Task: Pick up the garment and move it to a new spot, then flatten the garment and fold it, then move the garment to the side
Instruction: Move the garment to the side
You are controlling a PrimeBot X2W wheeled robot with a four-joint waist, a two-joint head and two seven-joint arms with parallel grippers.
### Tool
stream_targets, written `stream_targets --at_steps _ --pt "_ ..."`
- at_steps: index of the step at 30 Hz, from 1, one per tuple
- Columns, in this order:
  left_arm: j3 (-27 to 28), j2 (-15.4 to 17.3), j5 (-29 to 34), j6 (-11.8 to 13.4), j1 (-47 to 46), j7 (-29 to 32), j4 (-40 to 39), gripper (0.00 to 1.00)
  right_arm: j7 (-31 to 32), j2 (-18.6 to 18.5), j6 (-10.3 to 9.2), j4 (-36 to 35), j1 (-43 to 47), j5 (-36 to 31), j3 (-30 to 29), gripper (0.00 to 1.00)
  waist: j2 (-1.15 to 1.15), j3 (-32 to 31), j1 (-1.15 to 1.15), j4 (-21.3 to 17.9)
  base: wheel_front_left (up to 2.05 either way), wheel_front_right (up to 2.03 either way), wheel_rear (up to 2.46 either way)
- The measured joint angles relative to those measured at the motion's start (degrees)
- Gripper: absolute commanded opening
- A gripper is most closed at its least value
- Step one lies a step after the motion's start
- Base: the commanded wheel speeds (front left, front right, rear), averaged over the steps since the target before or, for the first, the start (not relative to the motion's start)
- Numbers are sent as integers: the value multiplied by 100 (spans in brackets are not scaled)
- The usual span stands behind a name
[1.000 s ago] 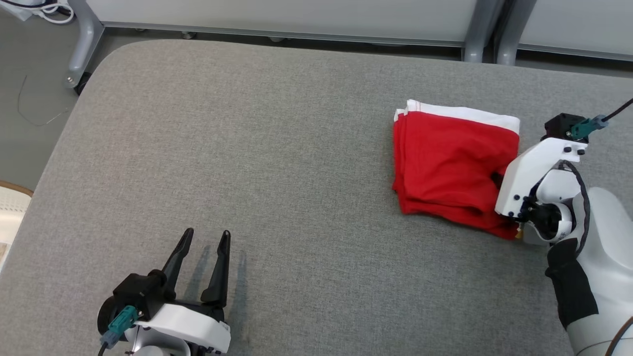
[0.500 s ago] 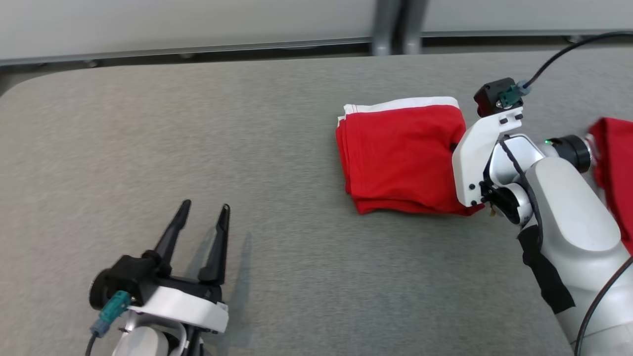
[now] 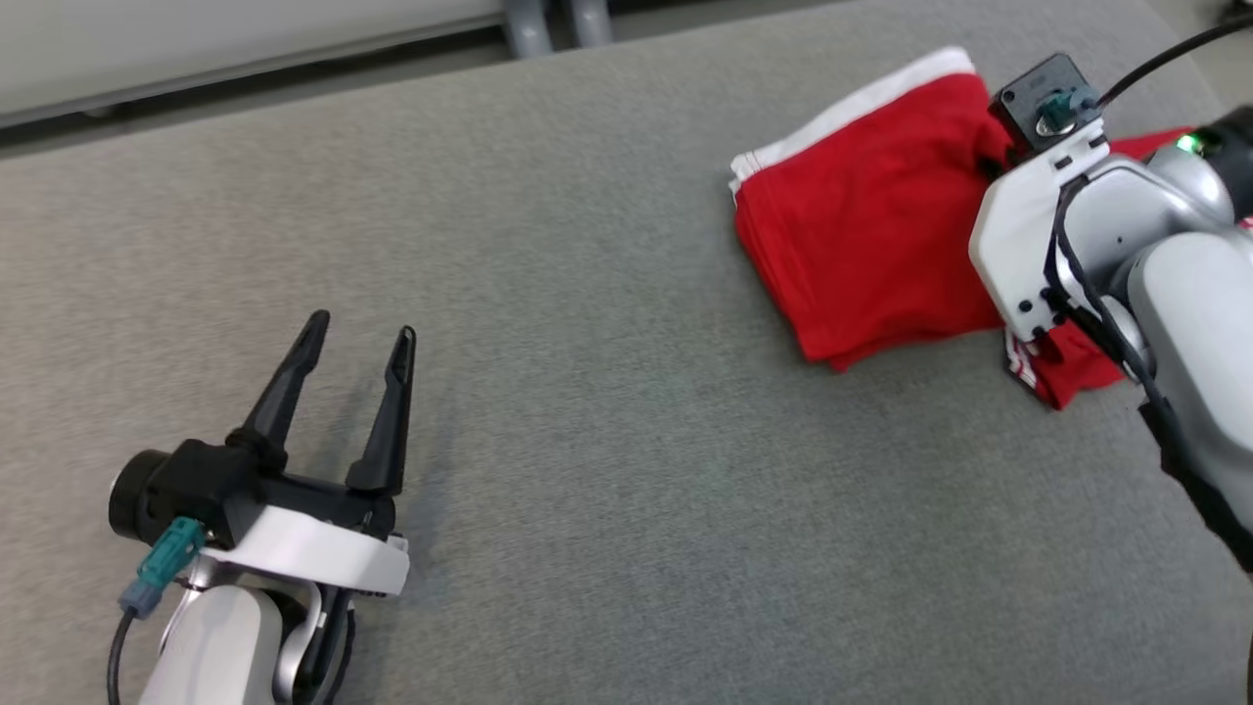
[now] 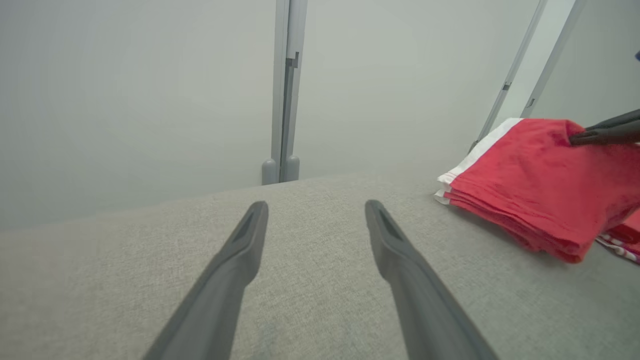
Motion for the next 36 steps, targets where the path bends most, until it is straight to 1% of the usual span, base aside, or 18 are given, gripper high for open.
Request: stream_targets --at_steps 3,7,9,10,15,20,22,24,26,27,28,30,33,36 --pt "-20 53 -1 -12 -36 105 -43 100 -59 -167 1 -16 -121 -68 180 0 0 190 0 -198 0 0 0" --pt "-96 66 -11 -24 -171 178 -107 100 -69 -547 1 -42 -160 -80 361 0 0 442 0 -360 0 0 0" --pt "-112 88 -10 -29 -213 187 -123 100 -70 -771 1 -137 -163 -78 372 0 0 546 0 -391 0 0 0" --pt "-112 88 -10 -29 -213 187 -123 100 -70 -771 1 -137 -163 -78 372 0 0 546 0 -391 0 0 0" --pt "-126 164 -21 -53 -236 241 -170 100 -132 -1300 1 -164 -154 -147 225 0 0 686 0 -369 0 0 0" --pt "-188 182 -37 -66 -278 263 -194 100 -411 -1711 1 258 -118 -307 75 0 0 758 0 -224 0 0 0" --pt "-212 190 -40 -67 -318 291 -197 100 -658 -1837 1 497 -92 -410 82 0 0 792 0 -154 0 0 0" --pt "-246 198 -64 -74 -346 293 -190 100 -839 -1914 2 798 -65 -513 123 0 0 815 0 -73 0 0 0" --pt "-269 205 -71 -77 -347 292 -180 100 -1076 -1913 2 1059 -52 -621 66 0 0 828 0 2 0 0 0" --pt "-277 208 -82 -91 -350 291 -176 100 -1200 -1902 2 1194 -57 -708 -35 36 0 833 0 35 0 0 0" --pt "-289 215 -94 -92 -352 287 -165 100 -1356 -1882 2 1344 -66 -734 -189 100 0 837 0 62 0 0 0" --pt "-296 224 -111 -97 -353 267 -134 100 -1594 -1812 1 1558 -86 -836 -345 100 0 819 0 99 0 0 0" --pt "-299 212 -118 -82 -352 186 -81 100 -1883 -1533 2 1744 -77 -932 -578 100 0 727 0 121 0 0 0" --pt "-309 154 -131 -58 -333 93 35 100 -2321 -1237 2 1769 4 -820 -1046 100 0 569 0 149 0 0 0"
